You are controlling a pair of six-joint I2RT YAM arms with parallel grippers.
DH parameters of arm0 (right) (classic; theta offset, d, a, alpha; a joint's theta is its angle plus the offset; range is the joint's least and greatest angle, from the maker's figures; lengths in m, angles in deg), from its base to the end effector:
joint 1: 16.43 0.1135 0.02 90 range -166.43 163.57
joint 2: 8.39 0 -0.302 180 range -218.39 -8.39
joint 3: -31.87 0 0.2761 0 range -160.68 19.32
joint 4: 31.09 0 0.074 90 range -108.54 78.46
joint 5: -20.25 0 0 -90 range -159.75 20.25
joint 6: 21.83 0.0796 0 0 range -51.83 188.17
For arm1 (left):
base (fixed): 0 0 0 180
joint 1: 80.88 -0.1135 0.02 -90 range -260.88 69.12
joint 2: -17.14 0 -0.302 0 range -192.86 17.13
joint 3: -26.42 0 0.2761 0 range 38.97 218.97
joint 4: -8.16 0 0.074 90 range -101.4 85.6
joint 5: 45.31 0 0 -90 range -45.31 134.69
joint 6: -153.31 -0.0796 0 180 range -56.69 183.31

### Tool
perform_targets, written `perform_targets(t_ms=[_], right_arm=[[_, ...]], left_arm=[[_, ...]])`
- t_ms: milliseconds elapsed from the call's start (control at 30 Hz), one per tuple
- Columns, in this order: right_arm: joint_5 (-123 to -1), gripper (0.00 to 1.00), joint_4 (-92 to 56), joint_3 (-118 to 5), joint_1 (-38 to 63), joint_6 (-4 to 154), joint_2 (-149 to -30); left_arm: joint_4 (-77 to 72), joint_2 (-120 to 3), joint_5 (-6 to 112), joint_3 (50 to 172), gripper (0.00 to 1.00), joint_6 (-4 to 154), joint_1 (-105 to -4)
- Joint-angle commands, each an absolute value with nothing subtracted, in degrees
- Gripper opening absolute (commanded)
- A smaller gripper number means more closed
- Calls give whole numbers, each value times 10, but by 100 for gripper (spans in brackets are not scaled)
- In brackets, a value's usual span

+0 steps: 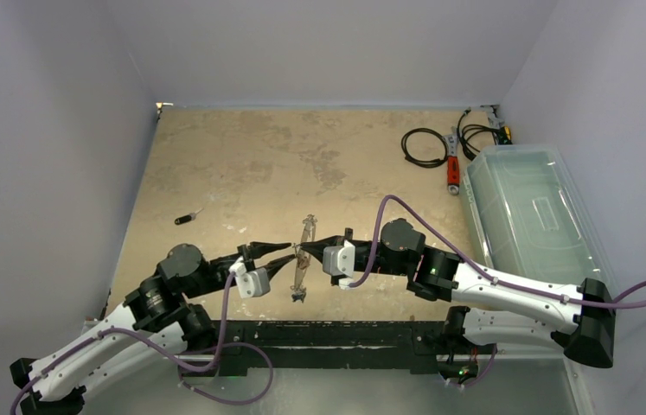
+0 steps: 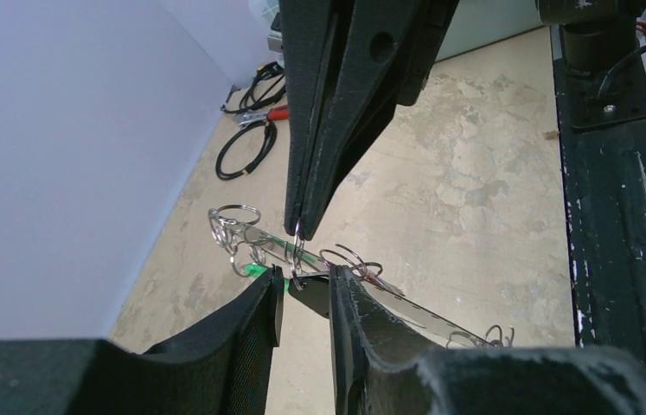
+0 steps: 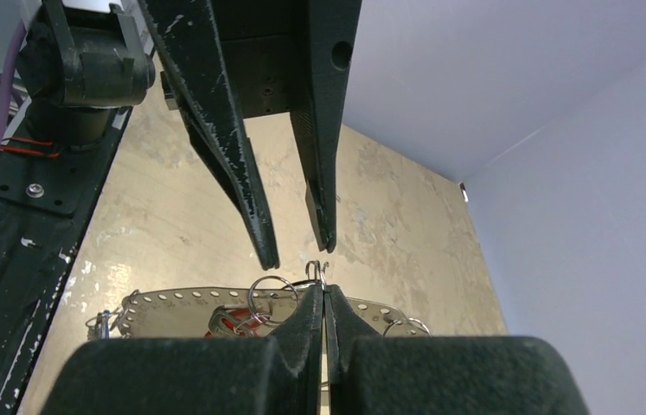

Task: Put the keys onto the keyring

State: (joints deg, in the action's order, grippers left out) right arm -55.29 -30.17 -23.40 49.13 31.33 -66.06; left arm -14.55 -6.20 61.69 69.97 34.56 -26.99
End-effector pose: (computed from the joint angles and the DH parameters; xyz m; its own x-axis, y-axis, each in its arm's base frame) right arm 0.0999 0.2678 0.3484 0.5712 -0.1463 -0.8076 -0.8024 0.1074 -0.5870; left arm 0.0707 -0.1363 0.3220 0.4319 0.1885 -0.8820 0.8406 0.2703 0.4694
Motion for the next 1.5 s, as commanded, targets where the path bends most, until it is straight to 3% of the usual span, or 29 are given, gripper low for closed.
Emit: perform_targets(t_ms=[0,1300,1467], right_arm=[[-545,0,-351,-237,490,319,-640],[-505,0,-355,-239,490,328,-654],[-501,0,-353,-240,490,329,-654]], left_arm=[[-103,-71,623,697,25,371,-280],[-83,-104,680,699,15,378,-307],[-83,-104,681,700,4,378,-309]])
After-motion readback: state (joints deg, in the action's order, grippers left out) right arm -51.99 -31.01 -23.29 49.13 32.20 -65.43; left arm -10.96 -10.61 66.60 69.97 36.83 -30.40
